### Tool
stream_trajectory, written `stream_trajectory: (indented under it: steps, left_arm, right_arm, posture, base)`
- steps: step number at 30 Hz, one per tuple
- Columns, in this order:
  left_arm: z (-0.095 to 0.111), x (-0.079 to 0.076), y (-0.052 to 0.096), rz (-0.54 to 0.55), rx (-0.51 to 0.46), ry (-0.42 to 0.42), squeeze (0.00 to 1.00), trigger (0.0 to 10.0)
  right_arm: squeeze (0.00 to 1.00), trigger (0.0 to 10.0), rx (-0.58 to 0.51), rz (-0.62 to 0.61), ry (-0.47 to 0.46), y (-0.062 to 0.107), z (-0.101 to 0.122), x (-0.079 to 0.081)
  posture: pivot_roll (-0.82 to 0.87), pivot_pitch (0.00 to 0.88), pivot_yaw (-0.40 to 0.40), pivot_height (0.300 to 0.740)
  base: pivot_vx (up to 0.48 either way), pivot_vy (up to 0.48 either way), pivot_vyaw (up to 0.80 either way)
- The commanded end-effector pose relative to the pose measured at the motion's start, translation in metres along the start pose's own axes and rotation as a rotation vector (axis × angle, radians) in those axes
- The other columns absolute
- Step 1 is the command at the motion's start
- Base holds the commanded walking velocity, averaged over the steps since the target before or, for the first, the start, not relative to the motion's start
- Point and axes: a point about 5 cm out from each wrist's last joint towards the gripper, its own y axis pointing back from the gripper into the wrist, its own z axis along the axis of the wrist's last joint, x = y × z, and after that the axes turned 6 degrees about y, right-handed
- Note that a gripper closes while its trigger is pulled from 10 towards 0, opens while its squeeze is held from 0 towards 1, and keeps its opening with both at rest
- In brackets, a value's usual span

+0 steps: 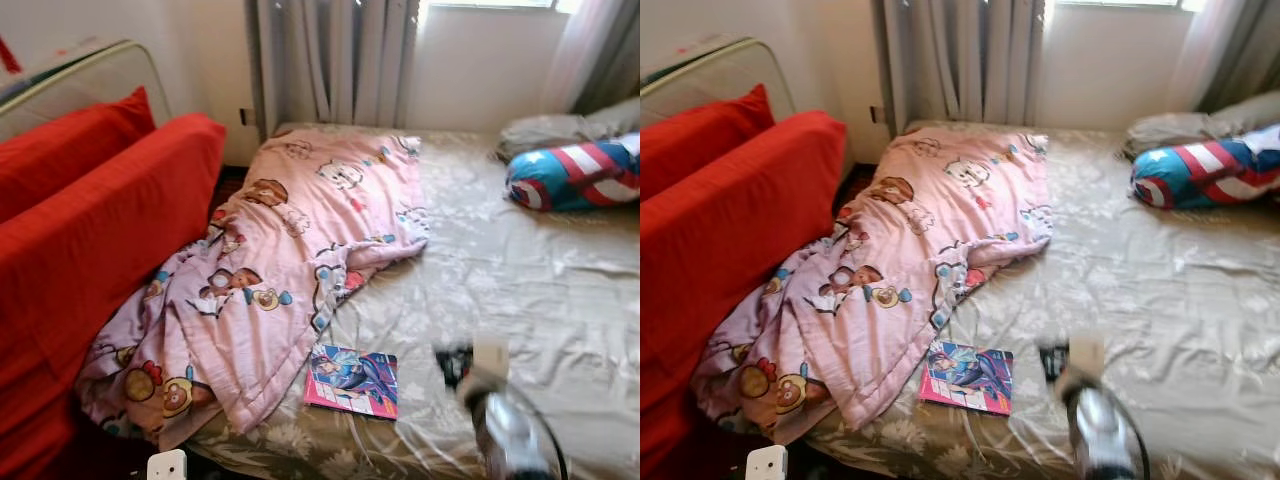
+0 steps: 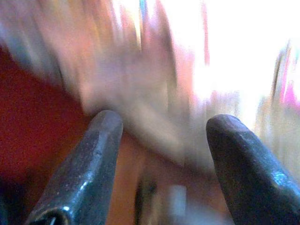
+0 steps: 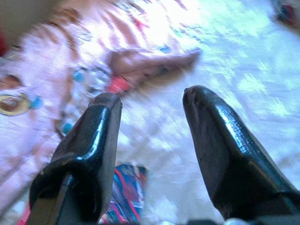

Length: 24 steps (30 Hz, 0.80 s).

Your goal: Clean up the room

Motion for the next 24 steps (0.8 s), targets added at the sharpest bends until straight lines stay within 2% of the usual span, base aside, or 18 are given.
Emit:
stream_trajectory:
  steps: [1,3,4,9,13,18,24]
  left_arm:
    - [0.066,-0.011,-0.018,-0.081,-0.281,-0.038,0.0,10.0]
    - [0.069,-0.011,-0.018,-0.086,-0.297,-0.043,0.0,10.0]
    - [0.075,-0.01,-0.015,-0.099,-0.346,-0.054,0.0,10.0]
    - [0.089,-0.01,-0.003,-0.112,-0.437,-0.069,0.0,10.0]
    - [0.102,-0.017,-0.002,-0.123,-0.48,-0.059,0.0,10.0]
    - [0.109,-0.027,-0.002,-0.156,-0.489,-0.066,0.0,10.0]
    - [0.103,-0.025,0.004,-0.145,-0.459,-0.061,0.0,10.0]
  right_arm:
    - [0.0,10.0,0.035,0.016,-0.031,0.01,-0.017,0.006]
    - [0.0,10.0,0.023,0.013,-0.036,0.01,-0.016,0.006]
    - [0.0,10.0,-0.002,-0.004,-0.037,0.011,-0.014,0.004]
    - [0.0,10.0,-0.029,-0.072,-0.067,0.017,-0.015,-0.002]
    - [0.0,10.0,-0.024,-0.085,-0.072,0.02,-0.018,-0.003]
    - [0.0,10.0,-0.022,-0.079,-0.052,0.019,-0.018,-0.002]
    - [0.0,10.0,0.014,-0.062,-0.012,0.015,-0.016,0.003]
  posture:
    - [0.01,0.0,-0.019,0.74]
    - [0.01,0.0,-0.018,0.74]
    - [0.0,0.0,-0.015,0.74]
    - [0.01,0.0,-0.014,0.74]
    - [0.02,0.0,-0.018,0.74]
    - [0.03,0.0,-0.019,0.74]
    - [0.04,0.0,-0.023,0.736]
  base:
    - [0.0,0.0,0.0]
    - [0.0,0.0,0.0]
    - [0.0,0.0,0.0]
    - [0.0,0.0,0.0]
    - [0.0,0.0,0.0]
    - [0.0,0.0,0.0]
    - [0.0,0.0,0.0]
